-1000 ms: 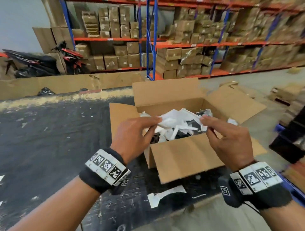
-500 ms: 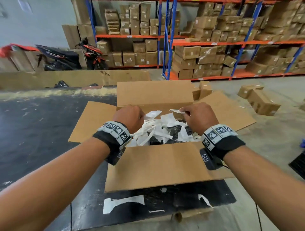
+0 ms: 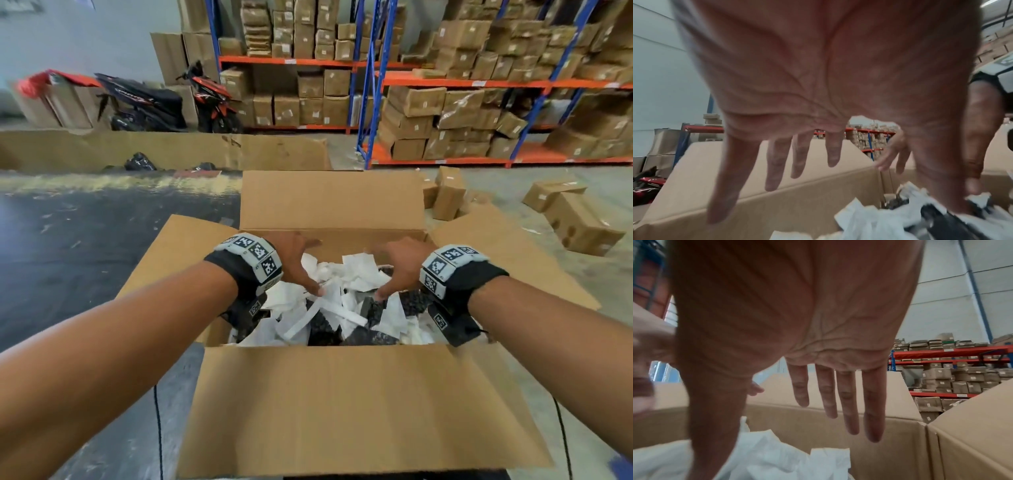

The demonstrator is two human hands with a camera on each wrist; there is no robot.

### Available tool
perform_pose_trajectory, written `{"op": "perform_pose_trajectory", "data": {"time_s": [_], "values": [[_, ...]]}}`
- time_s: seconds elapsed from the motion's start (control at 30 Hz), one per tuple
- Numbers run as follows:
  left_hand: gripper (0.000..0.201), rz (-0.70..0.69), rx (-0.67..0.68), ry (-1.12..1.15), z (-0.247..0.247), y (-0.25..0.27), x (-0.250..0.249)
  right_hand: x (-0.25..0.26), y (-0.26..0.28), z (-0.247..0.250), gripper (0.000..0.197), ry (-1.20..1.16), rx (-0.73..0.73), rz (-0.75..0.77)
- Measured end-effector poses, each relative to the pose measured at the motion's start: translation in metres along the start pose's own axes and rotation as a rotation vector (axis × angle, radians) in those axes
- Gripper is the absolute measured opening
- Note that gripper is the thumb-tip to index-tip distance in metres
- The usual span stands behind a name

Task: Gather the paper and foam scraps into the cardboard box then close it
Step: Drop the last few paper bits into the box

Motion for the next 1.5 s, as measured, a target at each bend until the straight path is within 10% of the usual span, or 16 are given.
{"op": "perform_pose_trajectory", "data": {"time_s": [0.23, 0.6, 0.97, 1.27, 1.5], "values": [[0.168, 0.177, 0.317, -0.173, -0.052, -0.043, 0.021, -0.003, -0.052, -0.048, 0.156, 0.060, 0.394, 0.002], [0.161, 0.223, 0.452, -0.105, -0.123, -0.077, 0.019, -0.020, -0.110, -0.134, 0.136, 0.174, 0.387, 0.057], [0.135, 0.047, 0.263, -0.046, -0.015, -0.054, 0.008, -0.026, -0.075, -0.028, 0.136, 0.041, 0.405, 0.114], [0.157, 0.289, 0.464, 0.037, -0.090, -0.056, 0.044, -0.041, -0.059, -0.083, 0.124, -0.028, 0.530, 0.018], [0.147, 0.217, 0.331, 0.096, -0.059, -0.050, 0.048, -0.049, -0.043, -0.047, 0.129, -0.136, 0.407, -0.026]]}}
Point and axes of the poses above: each hand's wrist, its own y-axis away from the middle knuckle, its own z-axis out of the back of the hand, x = y × z, the point moved 5 cm from there along -y, towards the middle knuckle, and after that the axes turned 3 degrees about x, right-handed, at the moved point
